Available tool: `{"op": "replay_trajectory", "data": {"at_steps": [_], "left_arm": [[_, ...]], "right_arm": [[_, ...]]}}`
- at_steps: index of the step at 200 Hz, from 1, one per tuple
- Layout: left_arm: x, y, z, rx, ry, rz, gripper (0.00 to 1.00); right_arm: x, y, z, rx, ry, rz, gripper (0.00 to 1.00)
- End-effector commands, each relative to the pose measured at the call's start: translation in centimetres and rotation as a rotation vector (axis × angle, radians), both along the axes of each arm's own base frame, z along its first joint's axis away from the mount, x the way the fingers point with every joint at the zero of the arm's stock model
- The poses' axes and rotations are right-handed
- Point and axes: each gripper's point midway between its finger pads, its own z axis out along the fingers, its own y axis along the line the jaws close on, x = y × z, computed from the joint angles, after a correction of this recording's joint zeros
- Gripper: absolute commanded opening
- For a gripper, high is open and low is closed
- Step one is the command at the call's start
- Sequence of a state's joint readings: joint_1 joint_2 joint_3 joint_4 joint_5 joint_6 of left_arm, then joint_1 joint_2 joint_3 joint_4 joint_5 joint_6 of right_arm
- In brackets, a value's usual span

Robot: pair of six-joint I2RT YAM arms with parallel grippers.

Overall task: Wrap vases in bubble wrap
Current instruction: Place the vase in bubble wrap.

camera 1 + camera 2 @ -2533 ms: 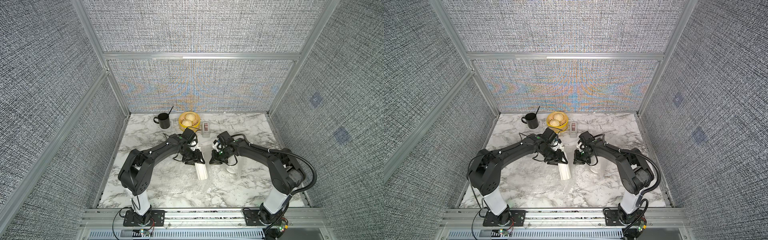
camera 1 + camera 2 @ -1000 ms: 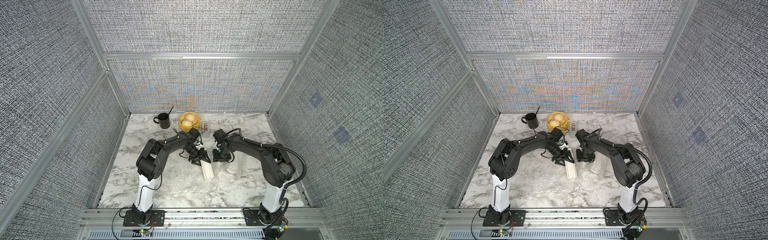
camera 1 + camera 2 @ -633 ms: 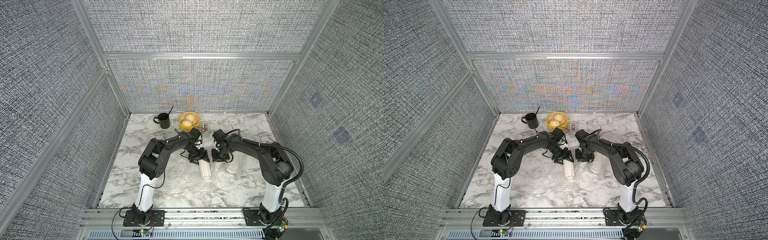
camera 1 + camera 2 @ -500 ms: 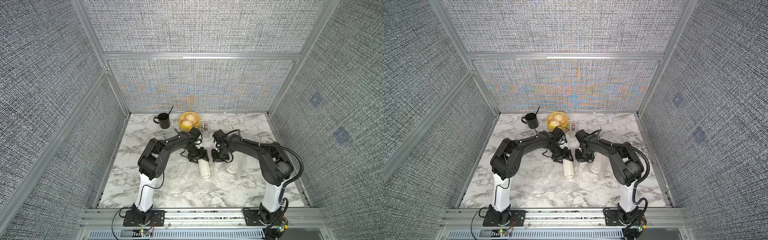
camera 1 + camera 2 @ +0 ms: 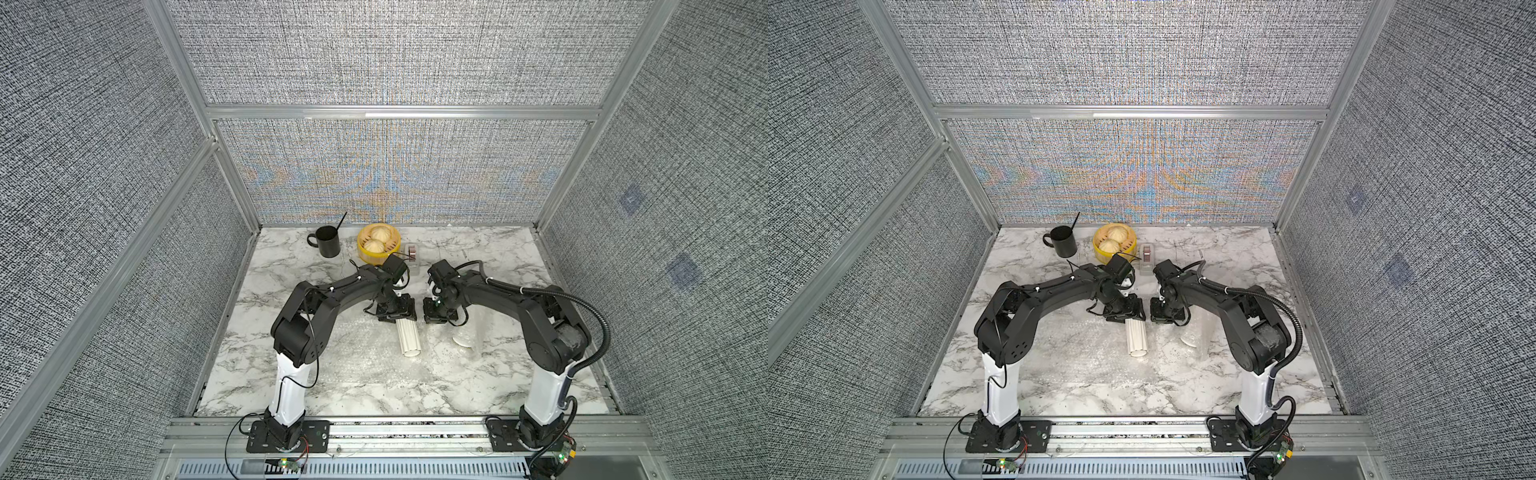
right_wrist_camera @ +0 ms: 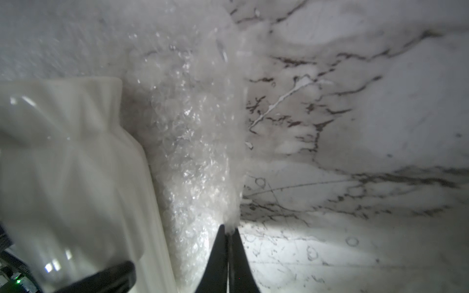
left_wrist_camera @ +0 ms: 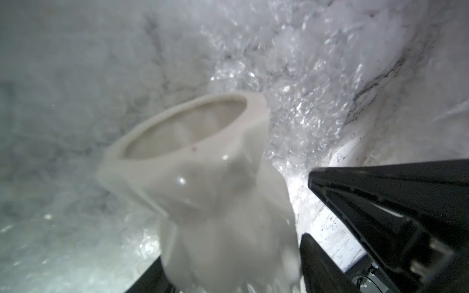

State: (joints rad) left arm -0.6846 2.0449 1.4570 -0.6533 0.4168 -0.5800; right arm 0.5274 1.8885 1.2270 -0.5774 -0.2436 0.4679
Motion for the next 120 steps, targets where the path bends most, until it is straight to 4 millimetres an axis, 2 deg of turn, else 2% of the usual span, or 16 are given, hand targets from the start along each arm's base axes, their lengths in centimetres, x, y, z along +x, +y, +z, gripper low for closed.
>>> {"op": "replay_trajectory", "data": {"at_steps": [1, 33, 72, 82, 84, 88, 120], "left_arm": [[0.4, 0.6, -0.7, 0.050, -0.025, 0.013, 0.65], [0.6, 0.4, -0.4, 0.050, -0.036, 0.030, 0.56], [0.6, -0.1, 1.7, 0.005, -0.062, 0.031, 0.48], [0.4, 0.0, 1.6, -0.001, -0.057, 0.034, 0.47], [0.5, -0.2, 2.5, -0.018, -0.071, 0.034, 0.47], [0.4, -0.3, 3.0, -0.032, -0.076, 0.035, 0.47], [-0.1, -0.8, 4.7, -0.092, -0.065, 0.043, 0.46]], "right_arm": [[0.3, 0.1, 0.1, 0.008, -0.016, -0.005, 0.01], [0.5, -0.1, 0.3, 0.012, -0.037, -0.010, 0.00], [1.0, 0.0, 0.6, 0.015, -0.062, -0.007, 0.00], [1.1, 0.1, 0.8, 0.021, -0.067, -0.005, 0.00], [1.1, 0.1, 0.8, 0.023, -0.069, -0.004, 0.00], [1.1, 0.2, 0.8, 0.025, -0.069, -0.002, 0.00], [1.4, 0.3, 0.9, 0.028, -0.085, 0.006, 0.00]]}}
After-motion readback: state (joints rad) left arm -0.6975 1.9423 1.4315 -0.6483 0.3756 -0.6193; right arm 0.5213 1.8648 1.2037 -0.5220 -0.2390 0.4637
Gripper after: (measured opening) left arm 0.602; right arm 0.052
